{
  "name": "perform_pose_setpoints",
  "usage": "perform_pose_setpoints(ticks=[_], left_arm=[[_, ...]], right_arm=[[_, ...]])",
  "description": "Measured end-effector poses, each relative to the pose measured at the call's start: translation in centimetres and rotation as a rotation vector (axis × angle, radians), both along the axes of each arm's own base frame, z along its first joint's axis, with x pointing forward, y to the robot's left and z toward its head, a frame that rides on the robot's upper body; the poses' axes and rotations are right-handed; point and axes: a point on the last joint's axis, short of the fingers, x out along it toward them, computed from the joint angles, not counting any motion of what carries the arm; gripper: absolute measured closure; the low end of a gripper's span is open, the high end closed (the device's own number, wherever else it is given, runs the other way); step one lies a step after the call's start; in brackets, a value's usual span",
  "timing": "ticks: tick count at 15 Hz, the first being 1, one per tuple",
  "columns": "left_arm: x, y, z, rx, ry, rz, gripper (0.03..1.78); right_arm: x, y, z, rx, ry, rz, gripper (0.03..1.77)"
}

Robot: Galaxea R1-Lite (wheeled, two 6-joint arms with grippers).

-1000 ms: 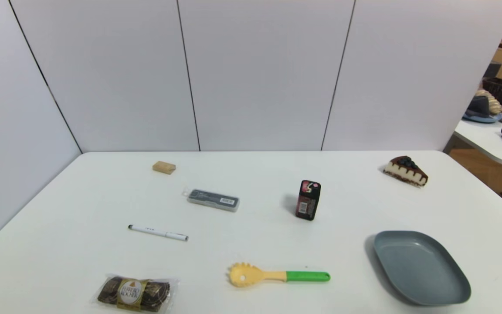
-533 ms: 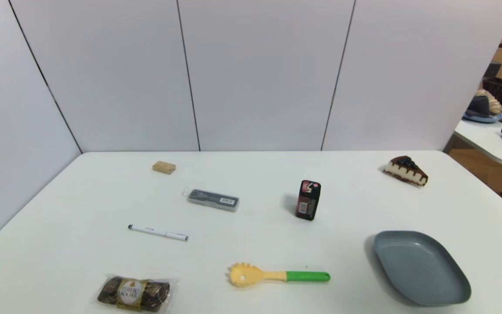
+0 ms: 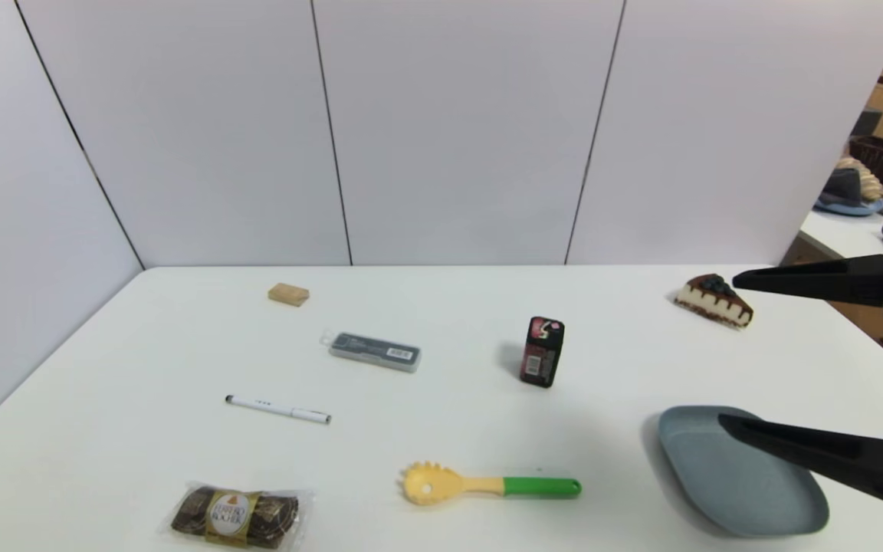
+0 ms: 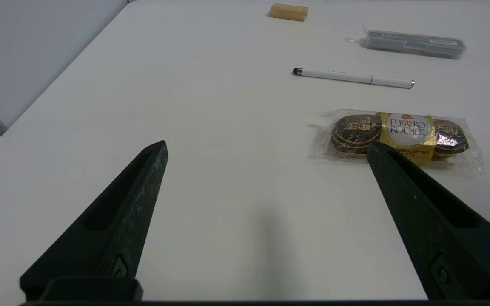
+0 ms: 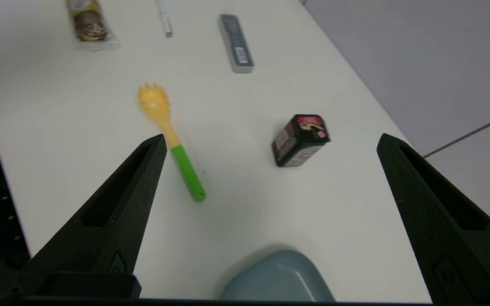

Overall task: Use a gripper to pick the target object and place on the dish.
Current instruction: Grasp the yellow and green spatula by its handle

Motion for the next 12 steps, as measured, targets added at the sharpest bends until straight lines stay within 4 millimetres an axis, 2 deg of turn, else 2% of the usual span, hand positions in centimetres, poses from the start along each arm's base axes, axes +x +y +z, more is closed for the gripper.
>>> perform_pose_setpoints(ticks=[7,12], left_arm=[[0.0,0.0,0.0,0.000,0.000,0.000,0.12],[0.0,0.0,0.0,0.000,0.000,0.000,0.12]], right_arm=[[0.7,3.8,-1.3,-0.154,0.189,0.109,0.09],[2.6,6.4,-3.1,-0.226,0.269,0.123,0.09]])
